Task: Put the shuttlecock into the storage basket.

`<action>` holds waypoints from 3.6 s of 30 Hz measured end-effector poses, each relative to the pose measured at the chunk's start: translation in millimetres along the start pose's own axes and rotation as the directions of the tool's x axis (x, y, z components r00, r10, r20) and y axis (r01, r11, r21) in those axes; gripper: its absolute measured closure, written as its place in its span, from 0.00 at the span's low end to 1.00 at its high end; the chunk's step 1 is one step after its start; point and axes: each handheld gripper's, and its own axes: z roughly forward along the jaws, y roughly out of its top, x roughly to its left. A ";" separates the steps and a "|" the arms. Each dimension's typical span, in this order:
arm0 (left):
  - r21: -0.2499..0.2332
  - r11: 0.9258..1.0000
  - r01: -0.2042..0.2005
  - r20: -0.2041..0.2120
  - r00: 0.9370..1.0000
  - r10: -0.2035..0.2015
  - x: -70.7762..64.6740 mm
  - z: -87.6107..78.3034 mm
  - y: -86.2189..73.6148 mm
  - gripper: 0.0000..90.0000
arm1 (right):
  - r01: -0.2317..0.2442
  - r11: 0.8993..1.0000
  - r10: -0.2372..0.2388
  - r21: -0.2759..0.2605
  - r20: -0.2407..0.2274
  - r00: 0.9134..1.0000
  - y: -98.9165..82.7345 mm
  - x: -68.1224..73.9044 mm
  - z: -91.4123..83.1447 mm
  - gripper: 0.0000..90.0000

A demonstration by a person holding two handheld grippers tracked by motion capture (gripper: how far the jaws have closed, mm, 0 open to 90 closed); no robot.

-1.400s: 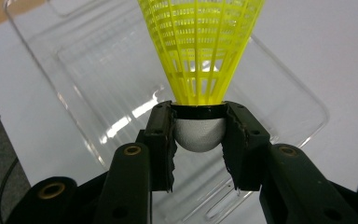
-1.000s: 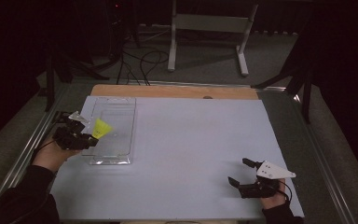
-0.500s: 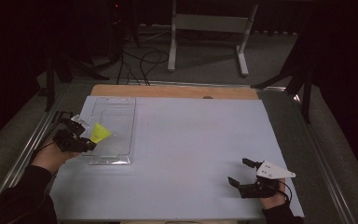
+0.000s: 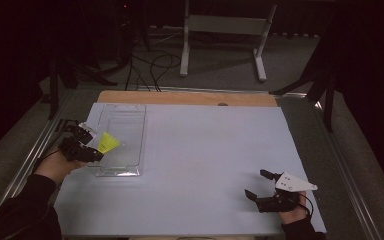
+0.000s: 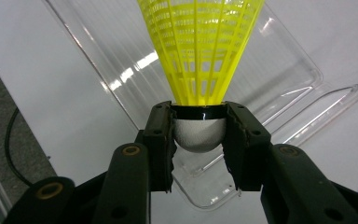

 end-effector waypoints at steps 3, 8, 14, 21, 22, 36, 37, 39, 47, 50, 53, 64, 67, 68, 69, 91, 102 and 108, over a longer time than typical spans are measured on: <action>-0.004 1.000 0.005 -0.005 1.000 -0.005 -0.8 -1.7 1.3 0.67 | -0.003 1.000 0.003 0.002 0.001 1.000 -0.1 -0.1 0.0 0.10; 0.013 1.000 0.007 -0.022 1.000 -0.007 -4.4 -3.7 4.5 0.51 | -0.002 1.000 0.002 0.000 0.000 1.000 0.1 0.0 0.0 0.10; 0.003 1.000 0.021 -0.046 0.999 -0.021 -7.2 -5.7 7.3 0.40 | -0.002 1.000 0.002 0.001 0.000 1.000 0.0 0.0 0.1 0.10; -0.016 0.999 0.033 -0.038 0.999 -0.034 -10.9 -9.8 12.5 0.25 | -0.004 1.000 0.004 0.002 0.000 1.000 0.1 0.1 0.1 0.10; -0.021 0.999 0.049 -0.038 0.998 -0.049 -11.1 -10.4 13.6 0.21 | -0.001 1.000 0.001 0.000 -0.001 1.000 0.1 0.1 0.1 0.10; -0.128 0.992 -0.020 0.029 0.999 0.023 -25.8 -15.7 26.5 0.00 | -0.006 1.000 0.006 0.002 -0.002 1.000 -0.2 -0.2 0.2 0.10; -0.136 0.990 -0.027 0.032 0.999 0.032 -27.1 -15.5 27.5 0.00 | -0.006 1.000 0.006 0.002 -0.002 1.000 -0.2 -0.2 0.2 0.10; -0.166 0.985 -0.044 0.010 0.999 0.046 -30.7 -16.4 29.4 0.00 | -0.004 1.000 0.004 0.004 -0.003 1.000 -0.4 -0.2 0.3 0.10; -0.200 0.974 -0.106 0.033 0.993 0.115 -48.5 -19.1 38.6 0.00 | -0.003 1.000 0.003 0.007 -0.002 1.000 -0.7 0.0 0.0 0.10; -0.215 0.972 -0.100 0.040 0.993 0.111 -51.6 -19.8 42.6 0.00 | -0.005 1.000 0.005 0.009 -0.002 1.000 -1.0 0.0 -0.2 0.10; -0.233 0.967 -0.101 0.067 0.991 0.120 -53.6 -20.8 45.6 0.00 | -0.005 1.000 0.005 0.009 -0.002 1.000 -1.1 -0.1 -0.3 0.10; -0.239 0.951 -0.195 0.094 0.970 0.222 -82.5 -13.2 57.9 0.00 | -0.002 1.000 0.003 0.010 -0.004 1.000 -1.0 0.3 -0.3 0.10; -0.244 0.947 -0.210 0.099 0.966 0.240 -88.4 -11.5 59.5 0.00 | -0.004 1.000 0.004 0.011 -0.006 1.000 -1.2 0.3 0.0 0.10; -0.244 0.947 -0.210 0.099 0.966 0.240 -88.4 -11.5 59.5 0.00 | -0.006 1.000 0.006 0.012 -0.007 1.000 -1.2 0.4 0.0 0.10; -0.264 0.940 -0.216 0.115 0.961 0.253 -92.8 -10.6 60.4 0.00 | -0.004 1.000 0.004 0.011 -0.006 1.000 -1.2 0.4 0.1 0.10; -0.314 0.895 -0.315 0.231 0.889 0.394 -145.7 19.6 64.6 0.00 | -0.001 1.000 0.001 0.009 -0.009 1.000 -0.6 0.9 -0.3 0.10; -0.317 0.873 -0.371 0.281 0.842 0.460 -169.0 36.3 56.5 0.00 | -0.003 1.000 0.003 0.007 -0.013 1.000 -0.5 1.0 -0.5 0.10; -0.326 0.862 -0.389 0.316 0.814 0.487 -175.2 46.2 45.3 0.00 | -0.001 1.000 0.001 0.006 -0.014 1.000 -0.3 1.5 -0.5 0.10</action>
